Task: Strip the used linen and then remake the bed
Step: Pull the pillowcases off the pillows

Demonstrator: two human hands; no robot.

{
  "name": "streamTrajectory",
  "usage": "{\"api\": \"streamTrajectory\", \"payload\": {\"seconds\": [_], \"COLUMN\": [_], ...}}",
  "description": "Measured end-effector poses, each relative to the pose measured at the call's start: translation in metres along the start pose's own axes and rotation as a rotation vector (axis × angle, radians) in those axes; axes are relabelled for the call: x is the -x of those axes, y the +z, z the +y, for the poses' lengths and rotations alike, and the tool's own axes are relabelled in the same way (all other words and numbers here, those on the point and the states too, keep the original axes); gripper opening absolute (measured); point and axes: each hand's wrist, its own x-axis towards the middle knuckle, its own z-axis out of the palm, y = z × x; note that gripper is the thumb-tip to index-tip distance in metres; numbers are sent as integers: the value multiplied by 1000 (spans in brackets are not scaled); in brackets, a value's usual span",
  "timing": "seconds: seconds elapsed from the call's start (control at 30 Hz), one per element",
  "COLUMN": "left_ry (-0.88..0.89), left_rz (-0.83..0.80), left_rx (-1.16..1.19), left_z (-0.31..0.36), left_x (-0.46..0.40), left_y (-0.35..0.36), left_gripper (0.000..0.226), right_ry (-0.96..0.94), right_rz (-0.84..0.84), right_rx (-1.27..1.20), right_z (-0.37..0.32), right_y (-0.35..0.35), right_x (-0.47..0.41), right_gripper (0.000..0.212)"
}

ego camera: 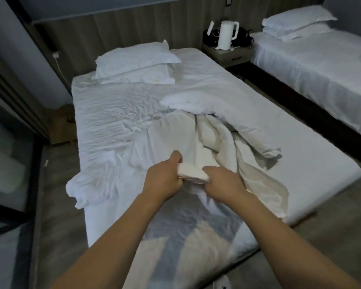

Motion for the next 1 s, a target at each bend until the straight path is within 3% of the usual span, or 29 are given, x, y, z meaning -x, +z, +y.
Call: {"api": "streamTrajectory", "payload": {"seconds": [0.03,0.13,0.23,0.3,0.4,0.47,0.53,0.57,0.63,0.73,0.83,0.93,1.0], "left_ry": [-4,27,-175,-293,-239,-158,-11,77,203,139,142,131,234], "left_rz": [25,160,207,194,213,230,157,106,45,-75,-167,-262,-372], "left_rx": [-18,-82,-50,66,372,451,322,226,90,-9,-99,102,190], "left_z": [-19,-83,-143,-174,-189,-188,-186,-188,-198,-246,-324,-377,-383], "left_x": [10,23,7,-10,-32,-36,-29,-23,-10,3,15,-10,-33], "left_y": [2,12,-1,-26,-68,-94,-112,-116,-113,-81,-39,-41,-64], "left_gripper": [33,46,42,30,26,28,19,20,27,34,37,41,44], "right_ry": [29,25,189,337,487,438,240,160,149,370,455,549,644], "right_rz": [28,103,258,329,293,240,184,172,134,104,114,129,146], "right_rx": [6,68,13,-13,-49,-94,-69,-28,-5,-146,-116,-136,-154], "right_z": [-19,-74,-104,-103,-105,-134,-176,-198,-231,-247,-269,-298,-303], "right_y": [3,7,-14,-28,-33,-21,4,23,59,95,116,123,118], "right_x": [0,11,36,55,68,47,12,-6,-39,-62,-67,-69,-64], "right_gripper": [12,17,20,25,36,52,88,96,80,15,15,15,26]}}
